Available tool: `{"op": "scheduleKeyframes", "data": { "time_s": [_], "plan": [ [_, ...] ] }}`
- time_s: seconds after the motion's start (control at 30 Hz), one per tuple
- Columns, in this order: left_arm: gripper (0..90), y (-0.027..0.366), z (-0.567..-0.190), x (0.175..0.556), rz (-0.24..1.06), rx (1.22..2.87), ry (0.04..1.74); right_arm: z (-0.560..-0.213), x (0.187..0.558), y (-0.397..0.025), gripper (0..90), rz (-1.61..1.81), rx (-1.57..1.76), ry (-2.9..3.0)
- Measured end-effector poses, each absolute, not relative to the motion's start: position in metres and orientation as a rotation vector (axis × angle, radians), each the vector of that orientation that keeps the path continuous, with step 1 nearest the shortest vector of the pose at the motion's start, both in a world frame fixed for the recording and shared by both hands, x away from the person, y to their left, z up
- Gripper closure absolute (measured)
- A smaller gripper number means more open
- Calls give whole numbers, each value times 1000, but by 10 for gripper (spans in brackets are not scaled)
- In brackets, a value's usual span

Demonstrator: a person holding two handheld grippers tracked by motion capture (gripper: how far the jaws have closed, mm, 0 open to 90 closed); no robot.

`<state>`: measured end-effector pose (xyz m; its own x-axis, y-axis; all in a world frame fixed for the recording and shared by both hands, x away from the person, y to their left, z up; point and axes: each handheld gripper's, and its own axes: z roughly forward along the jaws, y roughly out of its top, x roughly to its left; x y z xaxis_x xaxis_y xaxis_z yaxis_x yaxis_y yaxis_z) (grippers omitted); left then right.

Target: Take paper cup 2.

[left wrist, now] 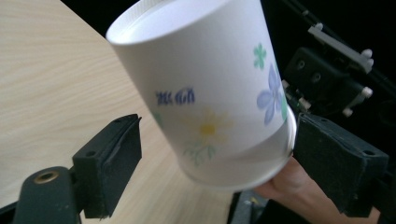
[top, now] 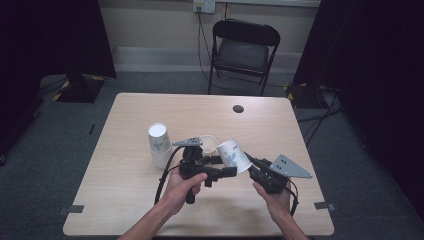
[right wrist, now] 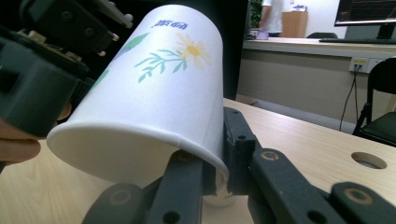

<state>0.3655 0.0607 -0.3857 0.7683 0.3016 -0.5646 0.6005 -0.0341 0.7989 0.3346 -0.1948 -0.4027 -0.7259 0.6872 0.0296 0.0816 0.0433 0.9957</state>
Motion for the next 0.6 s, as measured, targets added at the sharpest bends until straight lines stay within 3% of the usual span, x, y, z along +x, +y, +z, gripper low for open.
{"op": "scheduleKeyframes", "data": {
  "time_s": [0.17, 0.5, 0.6],
  "plan": [
    [156, 64, -386, 365, -205, 1656, 725, -400, 339, -200, 850, 1704, 825, 1866],
    [163, 61, -383, 360, 101, 1689, 613, -396, 348, -216, 848, 1646, 1007, 1949],
    [163, 59, -384, 358, 138, 1722, 597, -395, 348, -221, 850, 1621, 1055, 1989]
  ]
}}
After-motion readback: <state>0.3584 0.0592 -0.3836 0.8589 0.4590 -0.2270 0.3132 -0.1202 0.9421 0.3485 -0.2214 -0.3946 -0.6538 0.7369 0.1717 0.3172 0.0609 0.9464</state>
